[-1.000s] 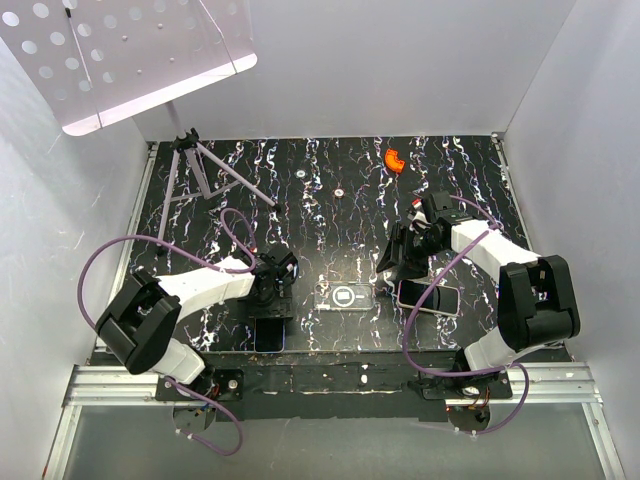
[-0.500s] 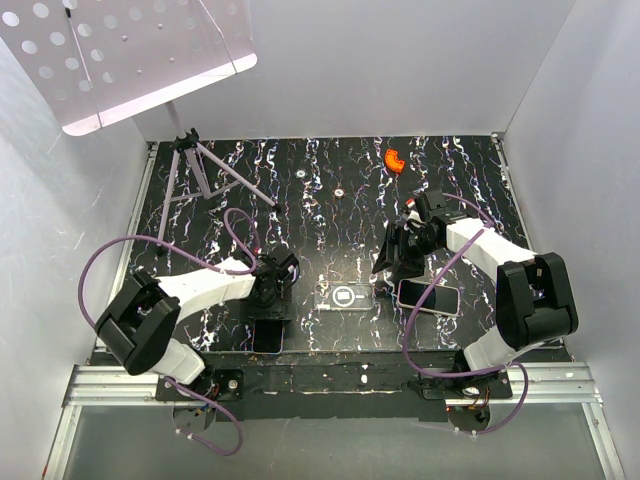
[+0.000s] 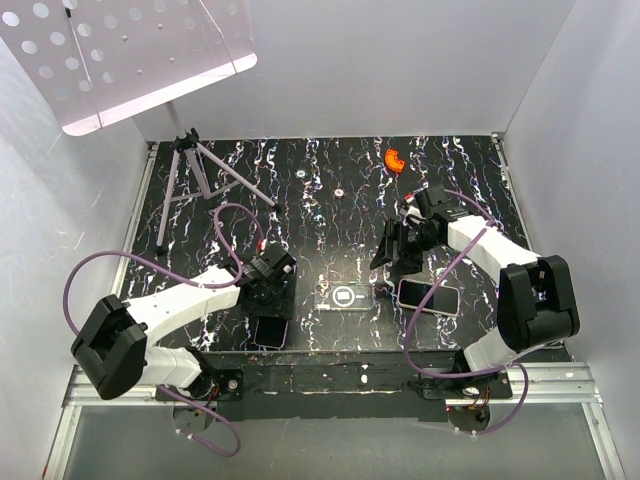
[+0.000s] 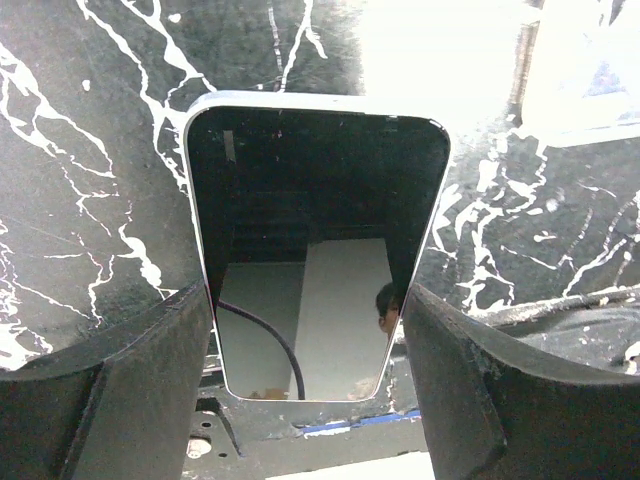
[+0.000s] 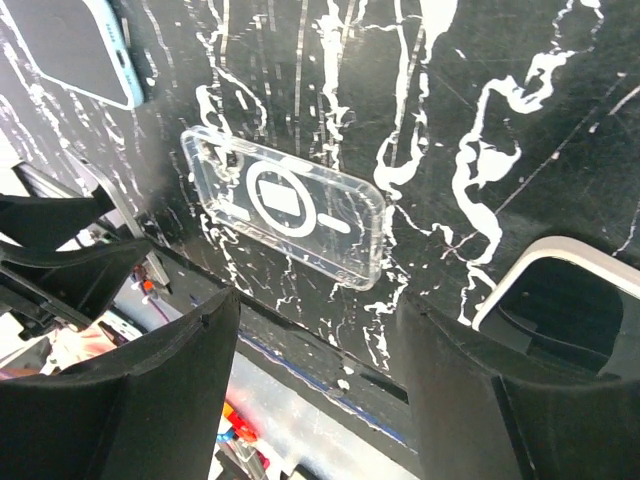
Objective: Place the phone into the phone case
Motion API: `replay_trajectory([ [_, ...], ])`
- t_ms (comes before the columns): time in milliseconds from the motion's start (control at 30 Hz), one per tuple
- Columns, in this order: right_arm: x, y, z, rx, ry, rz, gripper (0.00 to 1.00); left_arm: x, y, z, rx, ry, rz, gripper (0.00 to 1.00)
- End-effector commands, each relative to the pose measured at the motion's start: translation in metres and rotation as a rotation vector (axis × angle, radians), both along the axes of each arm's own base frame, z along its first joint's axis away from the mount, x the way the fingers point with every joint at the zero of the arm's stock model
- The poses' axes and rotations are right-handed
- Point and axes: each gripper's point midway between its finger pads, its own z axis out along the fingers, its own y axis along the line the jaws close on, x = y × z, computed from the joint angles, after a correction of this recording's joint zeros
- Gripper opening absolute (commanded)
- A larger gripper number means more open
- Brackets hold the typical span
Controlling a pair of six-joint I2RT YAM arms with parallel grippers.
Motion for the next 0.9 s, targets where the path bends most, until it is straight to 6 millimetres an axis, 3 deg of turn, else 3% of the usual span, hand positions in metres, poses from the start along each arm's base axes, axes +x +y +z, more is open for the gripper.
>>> replay_trajectory([
  [0,0.004,0.013,0.04,0.086,-0.076,0.043,0.71,0.013,-0.022,0.033,-0.09,-0.108,-0.074,0.0],
  [233,-0.005,0.03,0.059,0.201,-0.062,0.119,0.71,0.013,-0.042,0.054,-0.122,-0.169,-0.201,0.0],
  [633,-0.048,0.092,0.086,0.425,0.035,0.387,0.69,0.002,-0.072,0.081,-0.199,-0.277,-0.36,0.0],
  [867,-0.071,0.121,0.091,0.48,0.082,0.517,0.66,-0.008,-0.083,0.098,-0.25,-0.315,-0.426,0.0],
])
